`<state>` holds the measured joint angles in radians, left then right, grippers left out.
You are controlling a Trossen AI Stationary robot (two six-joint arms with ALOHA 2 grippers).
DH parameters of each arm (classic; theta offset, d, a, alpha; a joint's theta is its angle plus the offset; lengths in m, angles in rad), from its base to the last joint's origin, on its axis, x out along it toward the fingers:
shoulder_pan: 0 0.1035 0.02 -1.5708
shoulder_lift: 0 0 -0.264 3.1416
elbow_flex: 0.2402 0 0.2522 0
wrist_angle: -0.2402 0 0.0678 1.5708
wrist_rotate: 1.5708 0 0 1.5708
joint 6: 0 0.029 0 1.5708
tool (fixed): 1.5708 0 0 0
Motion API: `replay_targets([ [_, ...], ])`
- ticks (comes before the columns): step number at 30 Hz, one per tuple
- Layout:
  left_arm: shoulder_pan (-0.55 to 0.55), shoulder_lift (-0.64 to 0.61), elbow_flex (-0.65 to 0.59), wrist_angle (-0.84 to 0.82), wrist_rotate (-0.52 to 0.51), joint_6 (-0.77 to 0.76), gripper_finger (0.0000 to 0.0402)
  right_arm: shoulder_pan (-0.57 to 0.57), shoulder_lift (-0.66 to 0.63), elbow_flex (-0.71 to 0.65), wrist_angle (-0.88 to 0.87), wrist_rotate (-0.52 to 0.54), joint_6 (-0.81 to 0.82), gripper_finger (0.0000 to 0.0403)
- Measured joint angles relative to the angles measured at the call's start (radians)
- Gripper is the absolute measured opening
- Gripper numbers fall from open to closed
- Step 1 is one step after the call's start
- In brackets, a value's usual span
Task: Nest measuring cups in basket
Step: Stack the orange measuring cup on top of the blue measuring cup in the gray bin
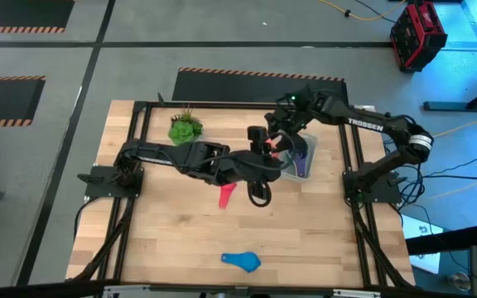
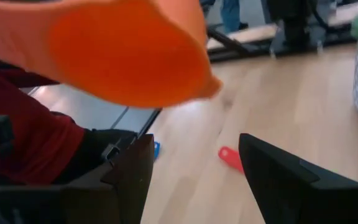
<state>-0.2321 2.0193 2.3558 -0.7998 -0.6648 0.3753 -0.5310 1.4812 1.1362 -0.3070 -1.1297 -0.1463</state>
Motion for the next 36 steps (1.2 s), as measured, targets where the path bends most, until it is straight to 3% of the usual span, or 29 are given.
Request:
replay_targets([
  [5,-0.005,0.001,0.0,0.0,-0.008,-0.003,0.0141,0.003,0.002,0.0,0.102,-0.013,0.063,0.0239],
  [10,-0.007,0.001,0.0,0.0,-0.008,-0.004,0.0141,-0.008,0.003,0.0,0.117,-0.099,0.064,0.0239],
  [14,-0.007,0.001,0.0,0.0,-0.008,-0.004,0.0141,-0.003,0.003,0.0,0.117,-0.103,0.064,0.0239],
  [22,-0.007,0.001,0.0,0.0,-0.008,-0.005,0.0141,0.03,0.003,0.0,0.171,-0.086,0.064,0.0239],
  [30,-0.007,0.002,0.0,0.0,-0.007,-0.003,0.0141,0.044,0.003,0.0,0.208,0.098,0.091,0.0239],
  [36,-0.007,0.002,0.0,0.0,-0.007,-0.003,0.0141,0.044,0.003,0.0,0.222,0.026,0.091,0.0239],
])
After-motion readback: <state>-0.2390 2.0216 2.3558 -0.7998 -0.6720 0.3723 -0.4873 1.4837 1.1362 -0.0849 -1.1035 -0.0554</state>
